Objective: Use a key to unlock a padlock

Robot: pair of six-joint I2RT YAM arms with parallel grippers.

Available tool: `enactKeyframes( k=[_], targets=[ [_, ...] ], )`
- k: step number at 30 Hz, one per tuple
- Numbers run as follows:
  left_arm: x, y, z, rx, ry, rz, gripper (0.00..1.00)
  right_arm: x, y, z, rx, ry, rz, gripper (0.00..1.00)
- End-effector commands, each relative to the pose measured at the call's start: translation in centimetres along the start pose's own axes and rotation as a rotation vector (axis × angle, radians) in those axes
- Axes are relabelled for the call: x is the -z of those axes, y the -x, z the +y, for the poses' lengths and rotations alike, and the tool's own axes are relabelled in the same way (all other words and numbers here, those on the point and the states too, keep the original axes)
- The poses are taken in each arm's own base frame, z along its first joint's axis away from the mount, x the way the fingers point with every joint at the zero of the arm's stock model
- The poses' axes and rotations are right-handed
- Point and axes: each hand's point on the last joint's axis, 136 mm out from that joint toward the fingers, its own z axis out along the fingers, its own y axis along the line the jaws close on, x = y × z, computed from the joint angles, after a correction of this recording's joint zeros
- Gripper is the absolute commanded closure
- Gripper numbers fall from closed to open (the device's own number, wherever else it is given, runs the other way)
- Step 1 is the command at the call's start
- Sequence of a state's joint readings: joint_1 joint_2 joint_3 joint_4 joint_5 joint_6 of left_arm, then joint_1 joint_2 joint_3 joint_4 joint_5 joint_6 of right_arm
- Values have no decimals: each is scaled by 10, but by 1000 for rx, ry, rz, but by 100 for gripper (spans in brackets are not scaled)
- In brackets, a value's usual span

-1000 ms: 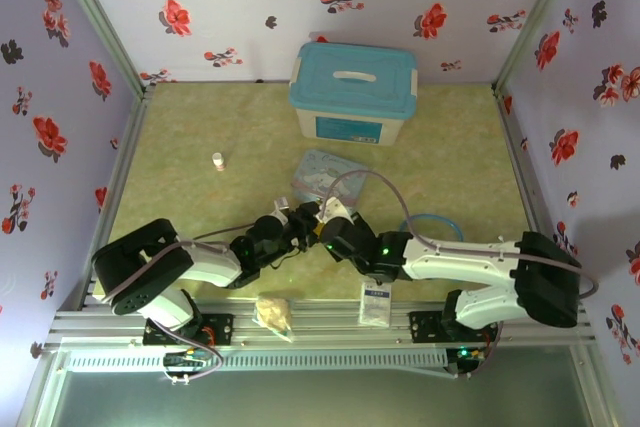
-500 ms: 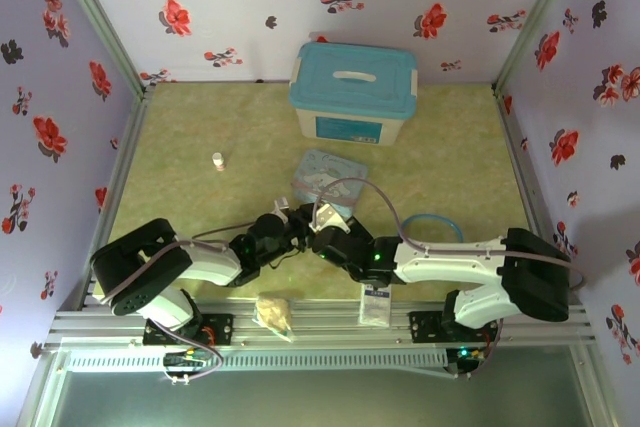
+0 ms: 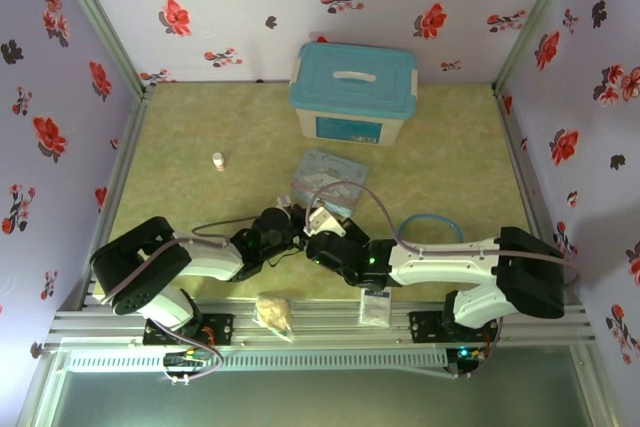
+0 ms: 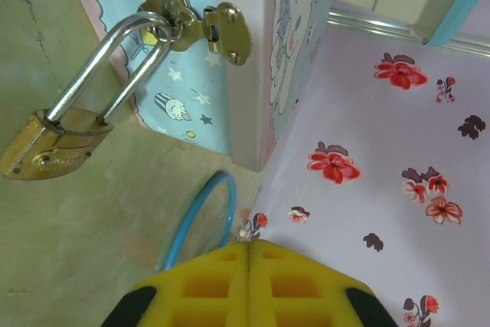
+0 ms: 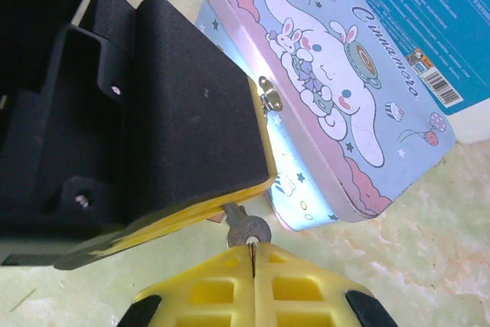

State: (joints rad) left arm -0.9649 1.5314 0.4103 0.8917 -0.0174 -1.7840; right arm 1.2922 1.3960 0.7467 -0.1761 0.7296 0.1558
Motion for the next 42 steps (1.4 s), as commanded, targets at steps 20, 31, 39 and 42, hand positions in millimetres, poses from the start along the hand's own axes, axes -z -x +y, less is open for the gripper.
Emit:
enactKeyframes(
  k=[20,31,39,42],
  targets=[
    [35,1,-68,-571,-88,50,100,45,66,-35,-1015,1001,-202,20],
    [61,-11,-125,-712,-362,-2,100,64,95,-28,-1044,1227,-284,41],
    [68,-9,-135,-698,-428,-36,100,69,92,-26,-1035,1242,-304,57],
    [68,-11,-138,-697,-439,-30,100,69,94,-27,-1033,1244,-320,68]
  ],
)
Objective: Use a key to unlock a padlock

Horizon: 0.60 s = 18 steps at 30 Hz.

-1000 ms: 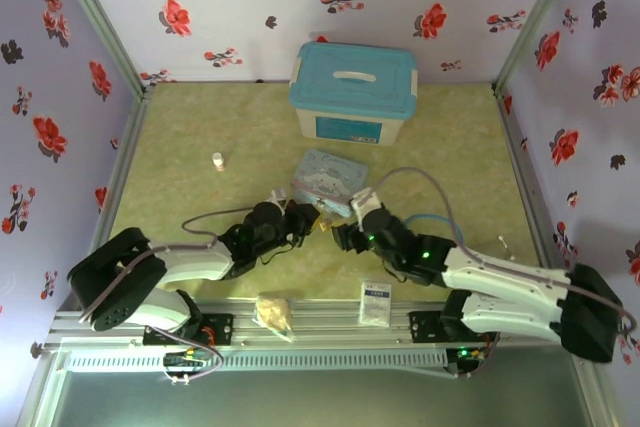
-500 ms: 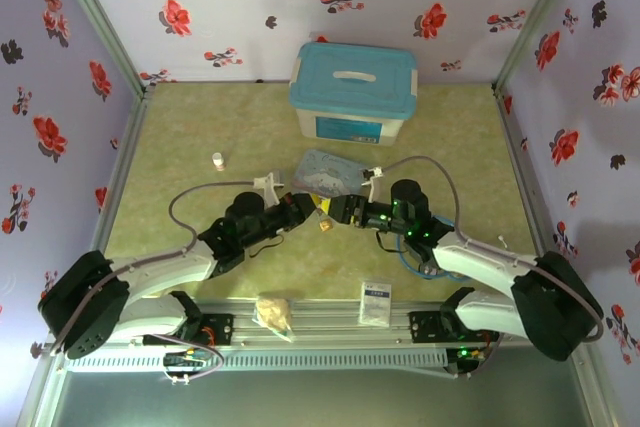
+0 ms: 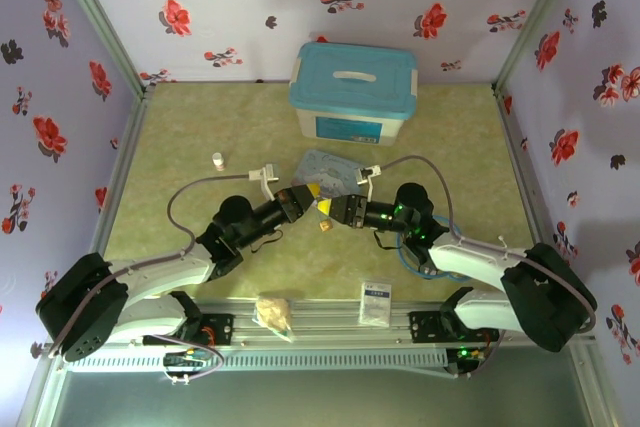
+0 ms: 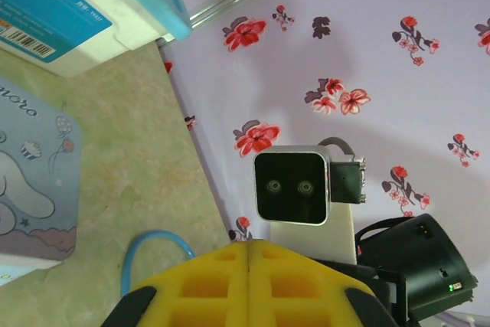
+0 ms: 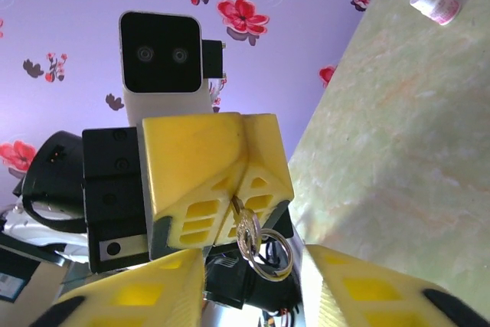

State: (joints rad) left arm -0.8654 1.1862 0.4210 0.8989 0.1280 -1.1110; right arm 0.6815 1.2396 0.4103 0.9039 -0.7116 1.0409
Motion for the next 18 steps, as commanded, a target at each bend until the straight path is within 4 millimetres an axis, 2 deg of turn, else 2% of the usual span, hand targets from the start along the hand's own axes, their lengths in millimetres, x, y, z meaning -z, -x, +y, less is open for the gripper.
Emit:
enactKeyframes(
  k=[1,10,18],
  targets=[
    [1,8,-13,-28,-59,-35,100,0,0,11,38,54,-4,69],
    [2,3,-8,-5,-55,-28,100,-3,11,21,62,88,-39,73],
    [0,1,-5,6,-56,-25,100,-6,10,22,53,104,-37,98]
  ],
)
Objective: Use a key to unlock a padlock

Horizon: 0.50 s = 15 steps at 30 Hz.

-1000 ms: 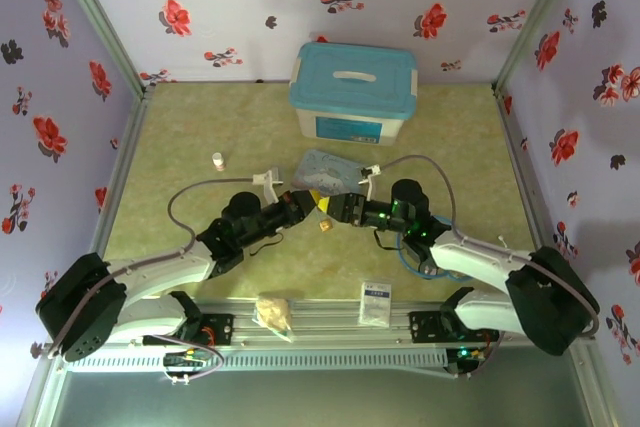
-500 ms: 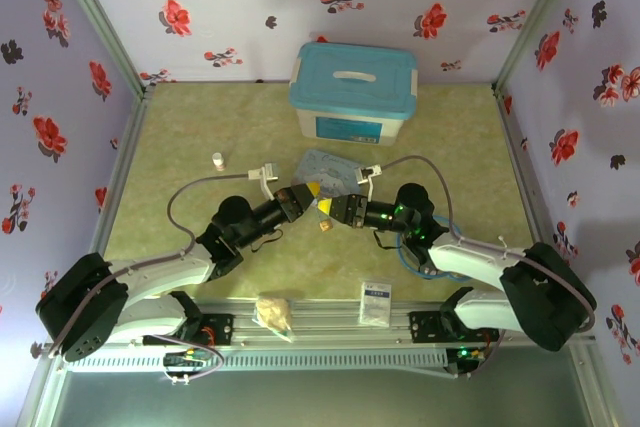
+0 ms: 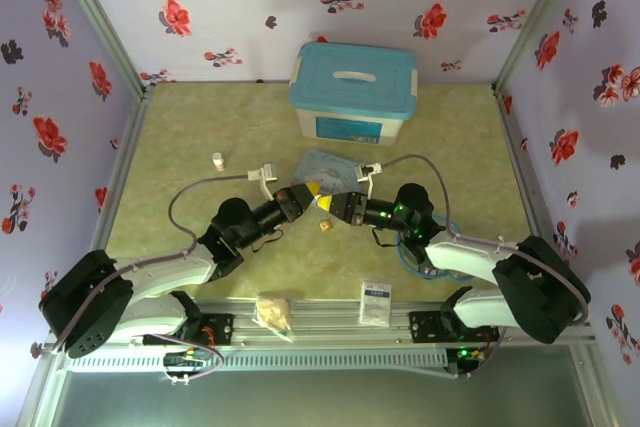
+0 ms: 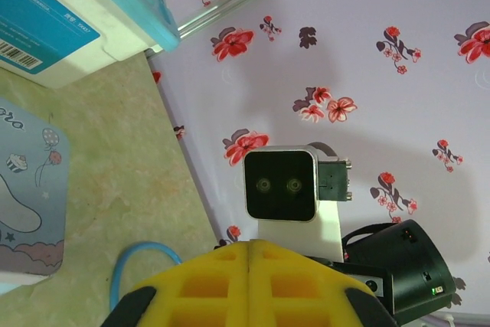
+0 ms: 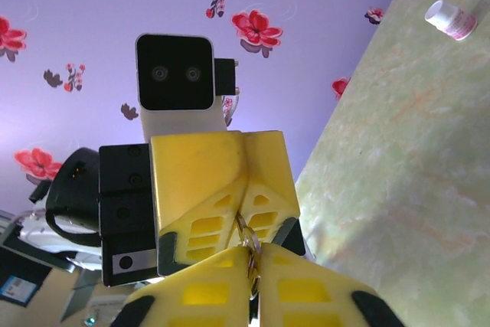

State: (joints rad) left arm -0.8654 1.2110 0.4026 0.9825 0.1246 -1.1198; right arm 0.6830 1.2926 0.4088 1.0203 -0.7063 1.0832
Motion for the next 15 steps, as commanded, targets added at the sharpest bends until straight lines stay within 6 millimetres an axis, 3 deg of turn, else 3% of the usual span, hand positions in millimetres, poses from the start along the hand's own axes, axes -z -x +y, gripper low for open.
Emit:
enactKeyframes(
  k=[1,4,7,10,15],
  targets=[
    [0,-2,-1,7,-19,-2,100,-2,5,18,58,63,-17,100],
    [0,-3,0,12,-20,-1,98,0,6,14,66,42,-37,100],
    [4,2,1,14,-13,-17,59,5,4,3,81,-20,-47,100],
    [11,13,-2,-4,4,-48,41,9,-1,-5,96,-79,-36,100],
    [16,16,-8,-77,45,-23,42,12,-3,-7,103,-110,-25,100]
  ],
)
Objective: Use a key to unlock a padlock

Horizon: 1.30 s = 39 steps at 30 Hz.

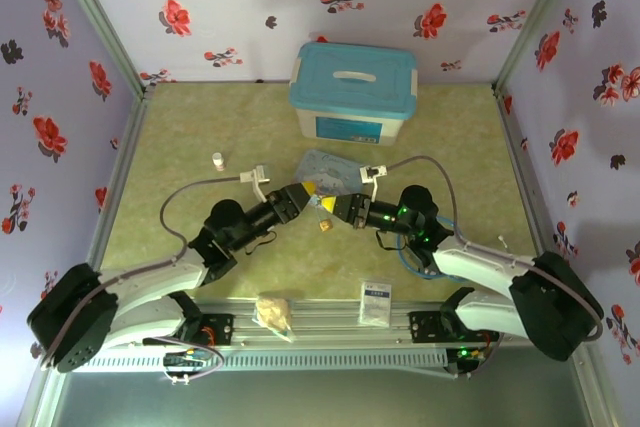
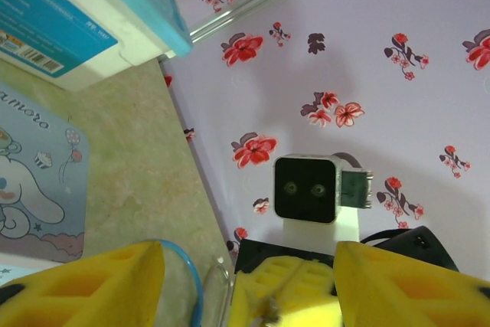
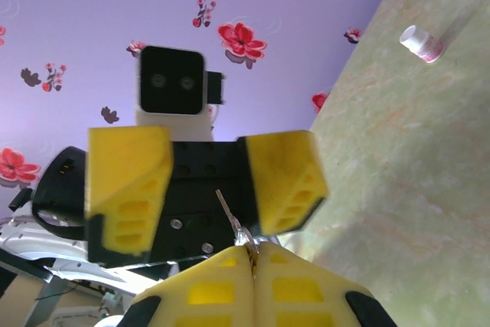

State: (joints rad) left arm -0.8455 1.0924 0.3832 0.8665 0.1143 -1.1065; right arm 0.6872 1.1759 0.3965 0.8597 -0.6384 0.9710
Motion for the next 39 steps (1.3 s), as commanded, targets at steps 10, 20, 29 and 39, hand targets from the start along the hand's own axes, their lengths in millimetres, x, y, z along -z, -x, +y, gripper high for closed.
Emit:
enactKeyframes(
  k=[10,20,29,39],
  targets=[
    [-6,-16,38,216,274,103,60,14,-7,-33,233,-339,9,100],
    [-9,-30,50,367,326,152,56,42,-10,-56,723,-811,56,100],
    [-27,-50,58,495,261,200,57,28,-19,-49,1002,-889,135,100],
    [-29,-57,67,512,284,207,51,13,-19,-45,1159,-979,119,100]
  ],
)
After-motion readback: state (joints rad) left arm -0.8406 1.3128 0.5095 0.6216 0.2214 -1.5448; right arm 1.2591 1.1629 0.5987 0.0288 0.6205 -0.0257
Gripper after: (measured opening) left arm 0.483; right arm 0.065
